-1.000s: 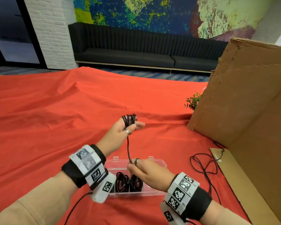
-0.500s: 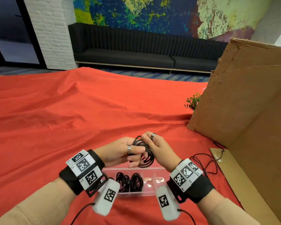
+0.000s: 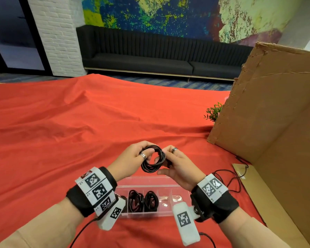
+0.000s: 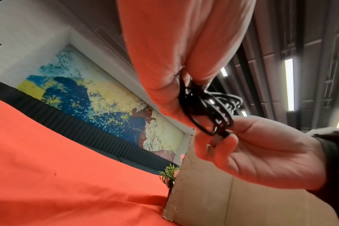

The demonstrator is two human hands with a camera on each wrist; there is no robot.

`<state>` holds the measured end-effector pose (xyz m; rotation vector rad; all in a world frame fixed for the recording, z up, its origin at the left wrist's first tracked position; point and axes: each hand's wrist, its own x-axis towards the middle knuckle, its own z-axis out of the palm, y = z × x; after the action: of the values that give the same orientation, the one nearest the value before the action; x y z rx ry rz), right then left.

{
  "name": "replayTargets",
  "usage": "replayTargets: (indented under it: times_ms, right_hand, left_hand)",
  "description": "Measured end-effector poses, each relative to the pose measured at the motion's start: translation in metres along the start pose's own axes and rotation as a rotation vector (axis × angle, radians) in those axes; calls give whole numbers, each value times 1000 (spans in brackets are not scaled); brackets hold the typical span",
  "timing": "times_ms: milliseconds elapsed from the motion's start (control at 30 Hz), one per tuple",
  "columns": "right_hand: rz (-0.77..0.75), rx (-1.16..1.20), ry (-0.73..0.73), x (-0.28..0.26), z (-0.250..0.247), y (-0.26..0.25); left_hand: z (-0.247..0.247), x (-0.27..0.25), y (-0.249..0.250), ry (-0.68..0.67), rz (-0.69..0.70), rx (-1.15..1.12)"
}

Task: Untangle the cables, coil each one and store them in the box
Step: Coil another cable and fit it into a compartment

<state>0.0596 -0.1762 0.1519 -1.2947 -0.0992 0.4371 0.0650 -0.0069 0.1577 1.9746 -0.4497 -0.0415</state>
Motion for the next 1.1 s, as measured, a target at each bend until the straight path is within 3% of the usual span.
replayTargets:
  times_ms: [67,200,367,600,833,967,1100]
  right_hand:
    - [11,3,14,1,-2,0]
    - [-61,-224,171,7,-4,9]
    - [-70,-27,178,6,1,7]
    - [178,272,149,7,4,4]
    - [-77,5,60,5,7,5]
    - [-146,-216,-14,3,6,0]
    - [-282,-606,37,3,8,-4]
  left_hand:
    - [3,-1,1,-2,18,-73]
    - [8,-1,4,-27,-43,-310]
    - [10,-1,1,20,71,-9]
    - [11,-3,-5,29,81,174]
    - [10,4,-8,60,-80,169]
    - [9,8,-9,52,-59,133]
    - [9,10,-8,62,-85,88]
